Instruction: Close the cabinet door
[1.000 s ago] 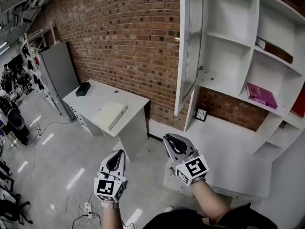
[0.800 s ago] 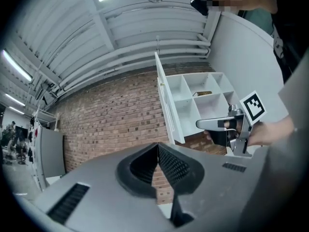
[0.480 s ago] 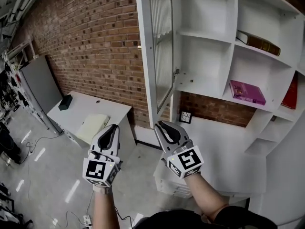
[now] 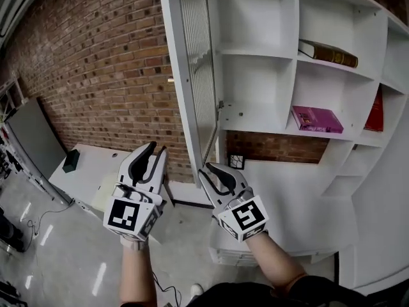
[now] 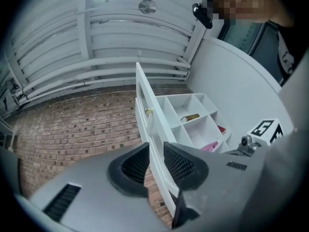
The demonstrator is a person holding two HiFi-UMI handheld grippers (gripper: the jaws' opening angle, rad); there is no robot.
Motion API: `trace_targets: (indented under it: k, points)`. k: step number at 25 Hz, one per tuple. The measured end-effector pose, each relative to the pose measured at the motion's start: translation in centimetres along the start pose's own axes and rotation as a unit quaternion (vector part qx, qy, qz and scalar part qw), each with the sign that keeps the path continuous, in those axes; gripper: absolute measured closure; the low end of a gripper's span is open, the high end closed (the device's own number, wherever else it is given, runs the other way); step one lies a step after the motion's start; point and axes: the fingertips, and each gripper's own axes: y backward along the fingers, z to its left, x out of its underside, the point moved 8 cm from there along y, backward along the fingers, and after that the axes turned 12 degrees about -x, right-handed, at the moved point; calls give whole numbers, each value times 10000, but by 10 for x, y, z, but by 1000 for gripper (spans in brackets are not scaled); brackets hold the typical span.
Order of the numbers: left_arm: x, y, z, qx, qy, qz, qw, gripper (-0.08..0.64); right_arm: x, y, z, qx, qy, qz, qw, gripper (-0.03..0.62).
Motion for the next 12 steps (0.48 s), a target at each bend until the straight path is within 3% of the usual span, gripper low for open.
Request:
trace_targets:
  k: [4, 12]
  points:
    - [3, -20, 7, 481, 180, -132, 9986, 447, -1, -10, 5, 149, -12, 54, 9999, 494]
    - [10, -51, 10, 1317, 651, -468, 9880, 405, 5, -22, 13, 619, 24, 347, 9975, 476]
